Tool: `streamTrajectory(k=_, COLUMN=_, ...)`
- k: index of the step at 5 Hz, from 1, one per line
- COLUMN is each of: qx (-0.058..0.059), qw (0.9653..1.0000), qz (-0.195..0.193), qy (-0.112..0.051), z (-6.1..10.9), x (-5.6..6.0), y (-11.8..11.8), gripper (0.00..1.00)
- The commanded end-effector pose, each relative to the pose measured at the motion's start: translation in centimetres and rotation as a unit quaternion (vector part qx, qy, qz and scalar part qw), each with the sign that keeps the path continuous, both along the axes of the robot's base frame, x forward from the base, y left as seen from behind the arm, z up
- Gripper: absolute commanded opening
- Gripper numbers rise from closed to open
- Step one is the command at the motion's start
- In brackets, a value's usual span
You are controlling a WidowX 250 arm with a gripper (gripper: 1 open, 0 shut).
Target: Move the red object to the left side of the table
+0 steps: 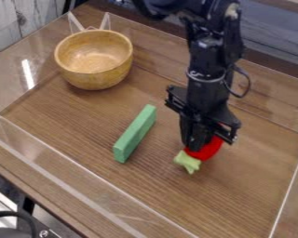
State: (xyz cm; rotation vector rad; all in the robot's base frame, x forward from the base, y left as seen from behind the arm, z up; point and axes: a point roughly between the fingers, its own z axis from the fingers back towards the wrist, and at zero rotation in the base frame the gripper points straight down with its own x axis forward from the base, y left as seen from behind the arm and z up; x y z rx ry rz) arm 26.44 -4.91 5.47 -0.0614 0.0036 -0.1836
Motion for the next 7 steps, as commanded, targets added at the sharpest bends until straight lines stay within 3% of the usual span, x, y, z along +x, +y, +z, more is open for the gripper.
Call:
streamTrajectory(k=1, qx=-0.01, qw=0.9988, qz=0.005, qy=-0.047, z=3.3, x=1.0, y=0.7, gripper=0.0)
streamTrajectory(k=4, qx=-0.006, qw=0.9993, qz=0.002, qy=-0.038, z=1.0, x=1.4, y=0.0, gripper=0.0)
streamTrajectory(k=7, qx=-0.009, qw=0.9993, qz=0.005, qy=-0.035, z=0.9, x=1.3, y=0.2, gripper=0.0)
